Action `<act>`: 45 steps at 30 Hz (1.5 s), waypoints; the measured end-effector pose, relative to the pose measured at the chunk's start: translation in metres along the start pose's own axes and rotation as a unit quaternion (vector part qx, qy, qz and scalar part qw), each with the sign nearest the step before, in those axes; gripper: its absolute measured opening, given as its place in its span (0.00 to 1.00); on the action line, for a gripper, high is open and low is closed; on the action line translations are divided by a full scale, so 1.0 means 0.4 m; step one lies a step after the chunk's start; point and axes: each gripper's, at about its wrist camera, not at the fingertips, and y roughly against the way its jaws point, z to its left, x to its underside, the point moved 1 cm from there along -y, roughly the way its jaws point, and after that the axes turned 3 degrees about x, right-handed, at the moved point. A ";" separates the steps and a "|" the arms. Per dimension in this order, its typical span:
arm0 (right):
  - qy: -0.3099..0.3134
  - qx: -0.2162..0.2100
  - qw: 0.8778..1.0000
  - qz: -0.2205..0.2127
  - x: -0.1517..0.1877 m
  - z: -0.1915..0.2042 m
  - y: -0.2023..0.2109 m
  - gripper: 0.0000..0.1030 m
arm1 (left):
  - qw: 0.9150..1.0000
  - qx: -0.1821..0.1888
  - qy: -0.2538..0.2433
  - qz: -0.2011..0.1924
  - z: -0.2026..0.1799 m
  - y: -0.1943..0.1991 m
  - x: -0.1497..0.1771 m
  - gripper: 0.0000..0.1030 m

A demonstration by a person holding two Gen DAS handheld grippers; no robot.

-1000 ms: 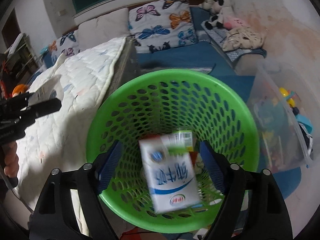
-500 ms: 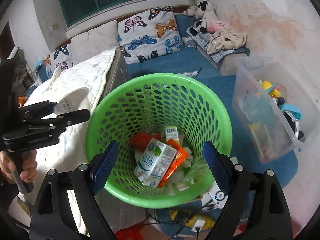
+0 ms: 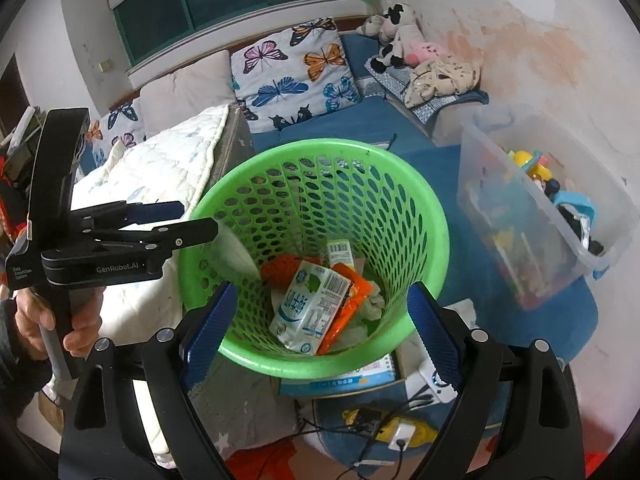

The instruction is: Collect trash

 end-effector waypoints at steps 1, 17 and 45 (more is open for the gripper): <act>-0.001 -0.001 1.000 0.001 0.003 0.000 -0.001 0.84 | 1.000 -0.001 0.000 -0.001 0.001 0.005 0.003 0.68; 0.025 -0.022 0.999 0.001 0.010 0.152 0.009 0.87 | 0.997 -0.056 0.045 -0.032 0.136 0.162 0.058 0.81; 0.086 -0.049 0.995 -0.010 0.062 0.434 0.029 0.92 | 0.970 -0.187 0.134 -0.077 0.356 0.497 0.325 0.92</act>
